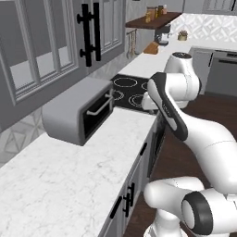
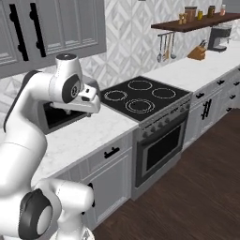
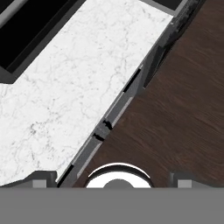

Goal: Take a straw from the drawer in front and place it inside the glass cup on the dining counter.

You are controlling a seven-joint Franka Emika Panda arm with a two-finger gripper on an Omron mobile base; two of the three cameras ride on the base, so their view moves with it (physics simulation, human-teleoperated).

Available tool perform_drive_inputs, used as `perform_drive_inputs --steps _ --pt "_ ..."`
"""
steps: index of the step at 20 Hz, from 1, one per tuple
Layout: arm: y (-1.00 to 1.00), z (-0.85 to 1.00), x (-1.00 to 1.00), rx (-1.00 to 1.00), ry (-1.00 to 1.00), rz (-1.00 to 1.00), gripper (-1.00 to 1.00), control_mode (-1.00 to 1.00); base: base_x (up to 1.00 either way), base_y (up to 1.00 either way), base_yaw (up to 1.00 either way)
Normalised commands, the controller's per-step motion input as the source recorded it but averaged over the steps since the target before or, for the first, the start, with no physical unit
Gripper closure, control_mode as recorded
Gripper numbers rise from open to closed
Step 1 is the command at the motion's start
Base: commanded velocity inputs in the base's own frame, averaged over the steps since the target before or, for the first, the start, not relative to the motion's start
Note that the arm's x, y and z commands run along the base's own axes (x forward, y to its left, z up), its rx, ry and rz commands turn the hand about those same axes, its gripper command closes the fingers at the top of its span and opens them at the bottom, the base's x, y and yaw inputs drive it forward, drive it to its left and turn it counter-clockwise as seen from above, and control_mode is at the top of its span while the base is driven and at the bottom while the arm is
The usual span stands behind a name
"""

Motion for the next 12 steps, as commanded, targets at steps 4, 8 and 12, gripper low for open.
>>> perform_drive_inputs --steps 4,8,12 --pt "0.00 0.00 0.00 0.00 0.00 0.00 -1.00 1.00 0.23 0.01 -0.05" --pt "0.00 -0.39 0.00 0.01 0.00 -0.04 -1.00 -1.00 0.02 0.00 -0.01" --pt "-0.49 -0.63 0.00 0.19 -0.01 -0.02 -1.00 -1.00 0.00 0.00 0.00"
